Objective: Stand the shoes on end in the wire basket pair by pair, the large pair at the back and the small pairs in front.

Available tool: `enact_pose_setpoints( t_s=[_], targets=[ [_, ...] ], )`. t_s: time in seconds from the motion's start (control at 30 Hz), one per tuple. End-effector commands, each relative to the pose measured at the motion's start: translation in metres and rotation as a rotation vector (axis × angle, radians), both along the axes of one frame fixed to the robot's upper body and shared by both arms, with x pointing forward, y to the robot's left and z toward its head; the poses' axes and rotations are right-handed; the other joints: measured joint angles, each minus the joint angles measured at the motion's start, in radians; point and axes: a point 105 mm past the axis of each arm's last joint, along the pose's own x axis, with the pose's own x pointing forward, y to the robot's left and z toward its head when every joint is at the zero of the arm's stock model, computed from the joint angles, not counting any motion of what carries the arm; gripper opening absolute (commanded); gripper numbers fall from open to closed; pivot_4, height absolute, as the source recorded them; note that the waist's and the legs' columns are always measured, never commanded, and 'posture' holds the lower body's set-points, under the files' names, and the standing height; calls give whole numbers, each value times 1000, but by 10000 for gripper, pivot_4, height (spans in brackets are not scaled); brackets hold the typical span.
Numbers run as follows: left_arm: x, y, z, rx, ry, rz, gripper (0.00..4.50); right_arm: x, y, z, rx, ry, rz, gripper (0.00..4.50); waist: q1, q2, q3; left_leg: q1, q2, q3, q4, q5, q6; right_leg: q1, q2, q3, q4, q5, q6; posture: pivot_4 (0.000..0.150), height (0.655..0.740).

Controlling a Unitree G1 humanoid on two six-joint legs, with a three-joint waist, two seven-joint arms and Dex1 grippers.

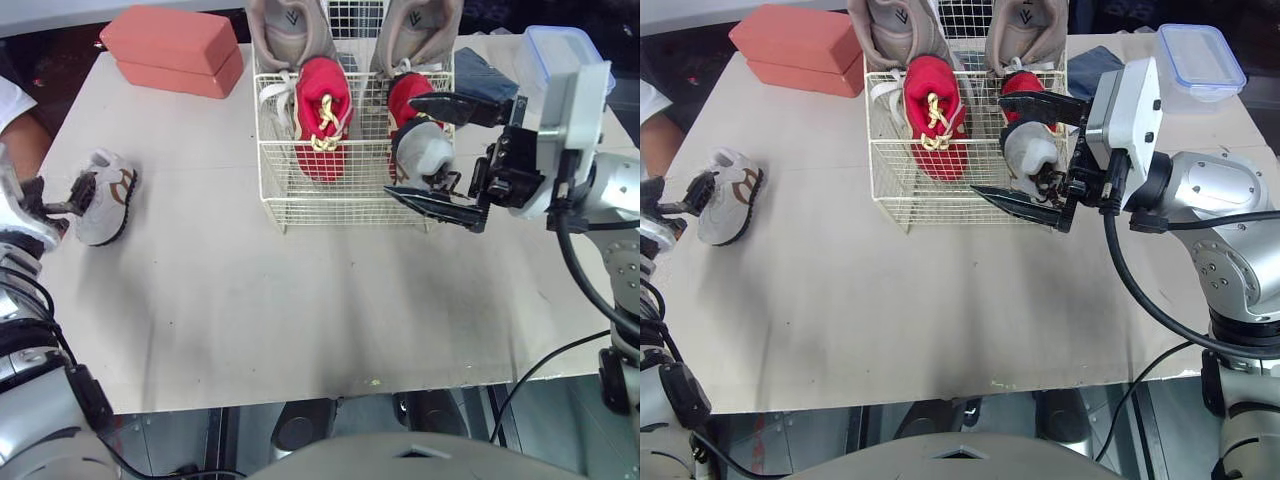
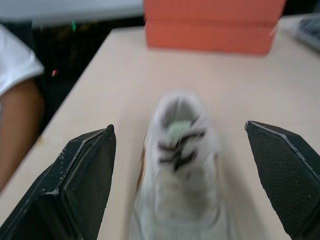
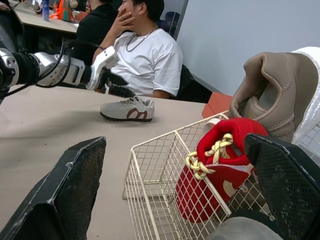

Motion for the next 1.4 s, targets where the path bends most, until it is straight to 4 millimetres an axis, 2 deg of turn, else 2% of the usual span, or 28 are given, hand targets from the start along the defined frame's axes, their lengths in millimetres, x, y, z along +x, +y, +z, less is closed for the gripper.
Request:
enact_pose_setpoints(
  t_s=[0.03, 0.1, 0.33, 0.37, 0.4, 0.47, 0.5, 0.57, 0.6, 0.67, 0.7, 0.8, 0.97, 1.03, 1.1, 1.17, 1.27, 1.33, 1.4],
  targets=[
    [1, -1, -15, 55, 104, -9, 45000, -6, 0, 5, 22, -32, 13, 43712, 0, 0, 0, 0, 0, 0, 0, 0, 0, 0, 0, 0, 0, 0, 0, 1500, 7400],
    [2, -1, -23, 62, 145, -12, 45000, -8, 1, 4, 21, -29, 18, 43712, 0, 0, 0, 0, 0, 0, 0, 0, 0, 0, 0, 0, 0, 0, 0, 1500, 7400],
    [8, -5, -27, 37, 203, -45, 45000, -8, 3, -2, 16, -13, 18, 43712, 0, -1, -1, 0, 0, 0, 0, 0, 0, -1, 0, 0, 1, 0, 0, 1500, 7400],
    [8, -5, -27, 45, 211, -49, 39483, -8, 3, -2, 16, -13, 17, 45000, 0, -1, -1, 0, -1, 0, 0, 0, 0, -1, 0, 0, 1, 0, 0, 1500, 7400],
    [8, -5, -26, 49, 210, -48, 36488, -7, 3, -3, 17, -14, 14, 45000, 0, -1, -1, 0, -1, 0, 0, 0, 0, -1, 0, 0, 1, 0, 0, 1500, 7400],
    [10, -6, -24, 42, 201, -53, 27097, -7, 3, -3, 16, -14, 10, 45000, 2, -1, -1, 0, -1, 0, 0, 0, 0, -1, 0, 0, 2, 0, 0, 1500, 7400],
    [10, -7, -24, 42, 201, -57, 24331, -6, 3, -3, 16, -14, 8, 45000, 3, -1, -1, 0, -1, -1, 0, 0, 0, -1, 0, 0, 2, 0, 0, 1500, 7400],
    [10, -7, -25, 50, 206, -56, 15716, -6, 3, -4, 15, -13, 6, 45000, 4, -1, -1, 0, -1, -1, 0, 0, 0, -1, -1, -1, 2, 0, 0, 1500, 7400],
    [10, -7, -25, 51, 207, -56, 10303, -6, 3, -4, 15, -13, 5, 45000, 4, -1, -1, 0, -1, -1, 0, 0, 0, -1, -1, 0, 2, 0, 0, 1500, 7400],
    [10, -8, -25, 51, 204, -58, 3193, -6, 3, -4, 15, -14, 4, 45000, 5, -1, -1, 0, -2, -1, 1, 0, 0, 0, -1, -1, 2, 0, 0, 1500, 7400],
    [10, -8, -25, 55, 201, -59, 872, -5, 2, -4, 15, -15, 4, 45000, 5, -1, -1, 0, -2, -1, 0, 0, 0, 0, -1, -1, 2, 0, 0, 1500, 7400],
    [12, -10, -22, 67, 183, -62, 842, -5, 2, -3, 14, -19, 6, 45000, 5, -1, -1, 0, -2, -1, 1, 0, 0, 0, -1, -1, 2, 0, 0, 1500, 7400],
    [16, -17, 9, 160, 68, -95, 841, -4, 1, -3, 12, -21, 10, 45000, 3, -2, -1, -1, -2, -2, 1, 0, 0, 0, -1, -1, 1, 0, 0, 1500, 7400],
    [16, -20, 41, 204, -60, -106, 841, -4, 1, -2, 13, -21, 10, 45000, 2, -2, 0, -1, -2, -2, 1, 0, 0, -1, -1, -1, 1, 0, 0, 1500, 7400],
    [14, -40, 85, 213, -264, -201, 841, -4, 0, -1, 18, -16, 15, 45000, 1, -5, 0, -1, -2, -3, 1, 0, 0, -1, -1, -1, 1, 0, 0, 1500, 7400],
    [10, -56, 107, 201, -385, -274, 841, -4, 0, -1, 20, -13, 18, 45000, 0, -5, 0, -2, -2, -3, 1, 0, 0, -1, -1, -2, 1, 0, 0, 1500, 7400],
    [-3, -86, 156, 121, -634, -398, 841, -2, -1, 0, 30, -14, 18, 45000, 0, -5, 0, -3, -2, -3, 2, 0, 0, -1, -2, -2, 0, 0, 0, 1500, 7400],
    [-12, -103, 173, 94, -712, -476, 841, -1, -1, 2, 43, -15, 18, 45000, -1, -5, 0, -3, -2, -3, 2, 0, 0, 0, -2, -2, 0, 0, 0, 1500, 7400],
    [-21, -135, 185, 82, -755, -614, 841, 1, 0, 8, 89, -11, 19, 45000, -6, -5, 0, -2, -2, -3, 2, 0, 0, 0, -2, -2, 1, 0, 0, 1500, 7400]
  ],
)
